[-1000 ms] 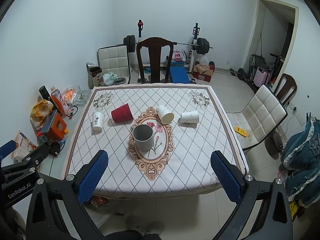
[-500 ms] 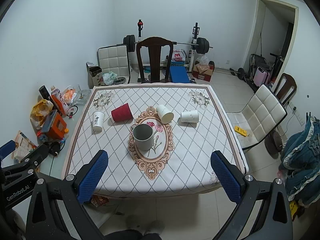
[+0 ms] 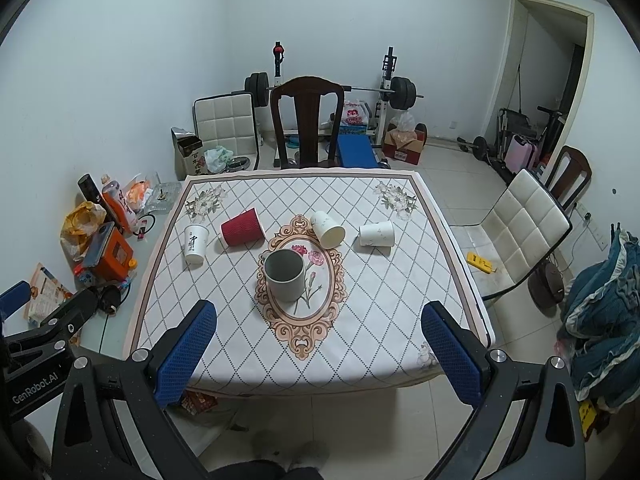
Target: Flip cup upright
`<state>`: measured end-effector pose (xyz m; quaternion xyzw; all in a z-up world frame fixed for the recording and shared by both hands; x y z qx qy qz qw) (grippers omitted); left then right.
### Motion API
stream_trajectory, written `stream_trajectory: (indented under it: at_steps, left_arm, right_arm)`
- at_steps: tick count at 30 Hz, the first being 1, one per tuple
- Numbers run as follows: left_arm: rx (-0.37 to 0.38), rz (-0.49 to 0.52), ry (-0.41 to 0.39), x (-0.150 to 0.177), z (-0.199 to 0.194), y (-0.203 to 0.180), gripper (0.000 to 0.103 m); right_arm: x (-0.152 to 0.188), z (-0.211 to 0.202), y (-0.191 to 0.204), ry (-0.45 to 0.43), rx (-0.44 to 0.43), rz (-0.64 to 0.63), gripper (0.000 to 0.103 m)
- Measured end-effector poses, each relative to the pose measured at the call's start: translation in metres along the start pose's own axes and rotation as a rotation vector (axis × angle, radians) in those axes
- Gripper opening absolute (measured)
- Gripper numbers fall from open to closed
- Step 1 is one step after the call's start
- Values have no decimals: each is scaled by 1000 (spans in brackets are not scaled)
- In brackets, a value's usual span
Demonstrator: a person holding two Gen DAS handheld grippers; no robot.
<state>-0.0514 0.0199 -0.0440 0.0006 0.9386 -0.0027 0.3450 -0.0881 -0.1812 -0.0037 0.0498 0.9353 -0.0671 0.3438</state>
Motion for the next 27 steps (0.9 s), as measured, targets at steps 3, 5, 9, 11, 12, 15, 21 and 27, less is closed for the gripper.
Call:
stream_trajectory:
  at_steps: [3,5,9,11,12,15,21,27]
  left_arm:
    - [-1,1,-1,0,0,0,103]
    - [1,0,2,0,0,-1,103]
    - [2,2,2,-1,-1,1,103]
    - [1,2,2,-1,-2,1,103]
    - [2,2,1,0,-2,1,103]
    - [1,3,0,-2,-3,1,103]
    - [1,3,0,-1,-3,2,103]
    - [7,0,-3,-1,-4,3,103]
  right_arm:
    - [0,0,0,0,0,0,103]
    - [0,0,0,0,0,1,103]
    - [0,-1,-1,1,0,2,103]
    - [0,-1,-1,0,1,2,103]
    - [0,-1,-1,-1,1,1,103]
    - [0,-1,-1,-1,0,3,103]
    - [0,-1,0,1,0,2,103]
    - [0,-1,0,-1,1,4,103]
Point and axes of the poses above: each gripper's, at about its wrist camera, not at the fingertips, and z roughly the way its jaws point, y to its left, x to its underside, the point moved 5 cm from there along z, roughly the way its jaws point, and after that the axes turned 4 degrees about -z, right-handed, at the moved point
